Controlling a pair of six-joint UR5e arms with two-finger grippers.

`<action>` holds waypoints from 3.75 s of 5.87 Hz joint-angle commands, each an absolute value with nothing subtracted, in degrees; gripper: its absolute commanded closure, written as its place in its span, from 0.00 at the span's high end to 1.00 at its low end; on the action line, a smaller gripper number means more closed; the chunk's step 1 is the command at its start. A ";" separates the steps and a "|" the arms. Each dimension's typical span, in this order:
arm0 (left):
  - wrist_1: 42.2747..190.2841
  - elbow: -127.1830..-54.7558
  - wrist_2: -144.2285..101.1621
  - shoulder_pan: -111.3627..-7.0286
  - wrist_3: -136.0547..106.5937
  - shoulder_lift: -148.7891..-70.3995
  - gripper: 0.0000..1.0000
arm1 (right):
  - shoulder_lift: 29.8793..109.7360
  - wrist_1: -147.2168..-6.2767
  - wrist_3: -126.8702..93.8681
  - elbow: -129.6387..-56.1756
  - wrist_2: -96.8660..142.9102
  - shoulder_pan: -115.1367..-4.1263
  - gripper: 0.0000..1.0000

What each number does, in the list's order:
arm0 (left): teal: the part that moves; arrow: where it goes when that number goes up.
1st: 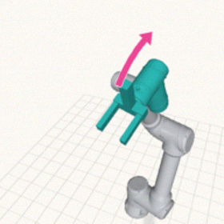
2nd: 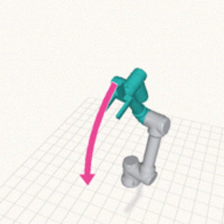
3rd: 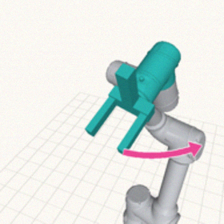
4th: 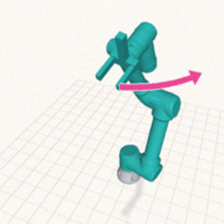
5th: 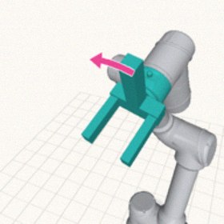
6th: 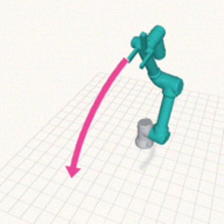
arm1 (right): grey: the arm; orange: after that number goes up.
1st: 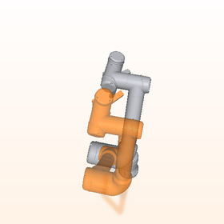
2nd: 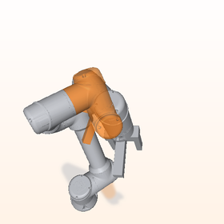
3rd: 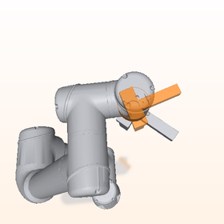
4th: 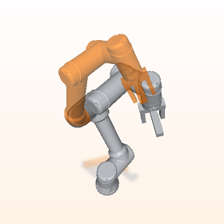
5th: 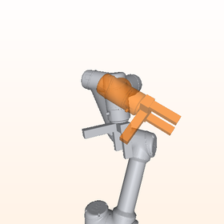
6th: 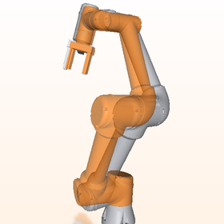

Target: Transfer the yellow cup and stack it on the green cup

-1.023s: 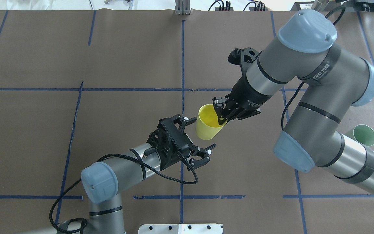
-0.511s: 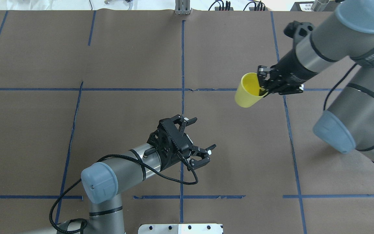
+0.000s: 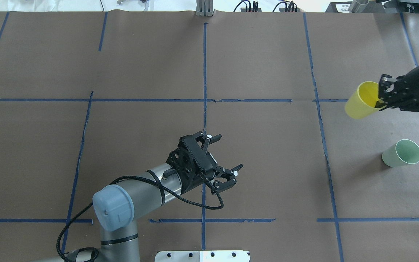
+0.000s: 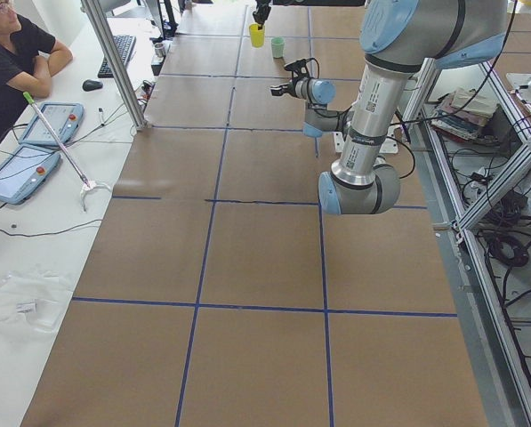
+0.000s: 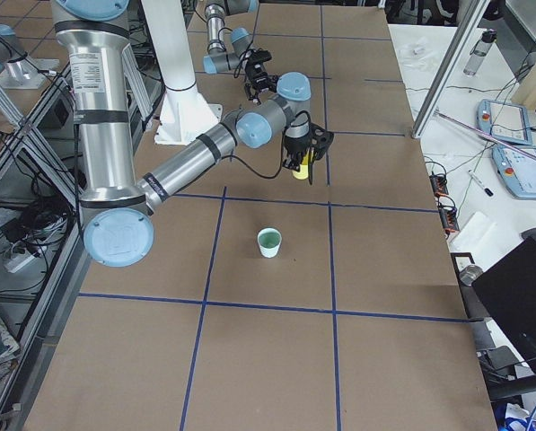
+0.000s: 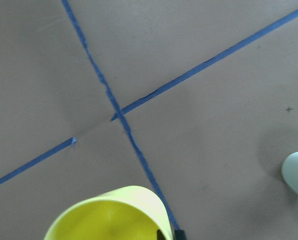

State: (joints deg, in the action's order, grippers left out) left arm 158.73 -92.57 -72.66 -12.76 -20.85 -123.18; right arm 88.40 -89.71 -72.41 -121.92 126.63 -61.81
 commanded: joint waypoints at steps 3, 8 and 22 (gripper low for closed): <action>154.70 -92.29 -70.05 -16.95 -22.24 -122.70 1.00 | 106.74 -72.44 -63.89 -119.29 126.47 -66.80 0.00; 154.60 -92.20 -70.05 -16.61 -24.61 -121.82 1.00 | 107.67 -70.31 -63.11 -114.88 127.52 -66.53 0.00; 154.60 -91.76 -69.96 -16.70 -24.52 -121.03 1.00 | 107.85 -70.40 -63.72 -113.55 130.43 -64.95 1.00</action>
State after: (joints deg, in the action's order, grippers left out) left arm 154.66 -91.89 -70.02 -16.56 -24.60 -121.56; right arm 108.15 -70.42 -63.63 -113.50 130.49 -64.90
